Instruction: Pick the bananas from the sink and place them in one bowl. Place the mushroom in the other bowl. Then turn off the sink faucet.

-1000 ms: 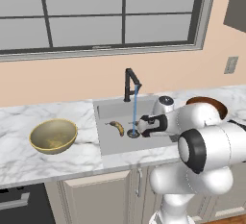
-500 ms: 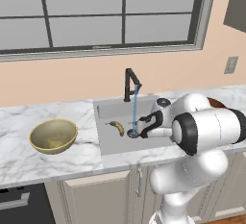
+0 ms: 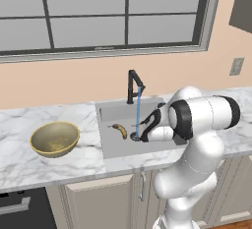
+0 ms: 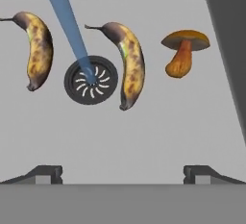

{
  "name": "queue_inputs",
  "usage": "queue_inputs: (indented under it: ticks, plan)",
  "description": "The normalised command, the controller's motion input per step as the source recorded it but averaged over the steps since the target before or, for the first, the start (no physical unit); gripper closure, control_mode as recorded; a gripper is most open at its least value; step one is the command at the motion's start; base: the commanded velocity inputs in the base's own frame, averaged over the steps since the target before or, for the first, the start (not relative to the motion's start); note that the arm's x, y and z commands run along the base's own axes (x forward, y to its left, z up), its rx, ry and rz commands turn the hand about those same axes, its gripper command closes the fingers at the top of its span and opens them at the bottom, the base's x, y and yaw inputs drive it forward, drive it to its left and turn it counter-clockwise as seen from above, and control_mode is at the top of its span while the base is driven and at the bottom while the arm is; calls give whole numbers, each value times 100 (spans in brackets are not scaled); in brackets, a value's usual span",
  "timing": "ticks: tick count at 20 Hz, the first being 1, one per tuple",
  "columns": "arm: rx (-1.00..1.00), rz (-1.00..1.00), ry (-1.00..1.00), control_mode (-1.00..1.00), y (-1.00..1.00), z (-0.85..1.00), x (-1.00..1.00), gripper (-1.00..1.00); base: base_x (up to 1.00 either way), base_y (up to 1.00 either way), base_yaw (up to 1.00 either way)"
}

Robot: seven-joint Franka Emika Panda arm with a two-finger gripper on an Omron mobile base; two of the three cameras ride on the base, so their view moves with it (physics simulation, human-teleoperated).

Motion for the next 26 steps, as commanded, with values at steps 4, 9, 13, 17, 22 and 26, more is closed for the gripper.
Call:
queue_inputs:
  ticks: [4,9,13,17,22,26]
  plan:
    - [0,0,0,-100,0,-21,27,-100,0,0,0]
    - [0,0,0,-100,0,-17,23,-100,0,0,0]
    - [0,0,0,-100,0,-21,28,-100,0,0,0]
    - [0,0,0,-100,-4,-20,26,-100,0,0,0]
    - [0,-1,0,-100,-5,-26,24,-100,0,0,0]
    - [0,-1,0,-100,0,-30,25,-100,0,0,0]
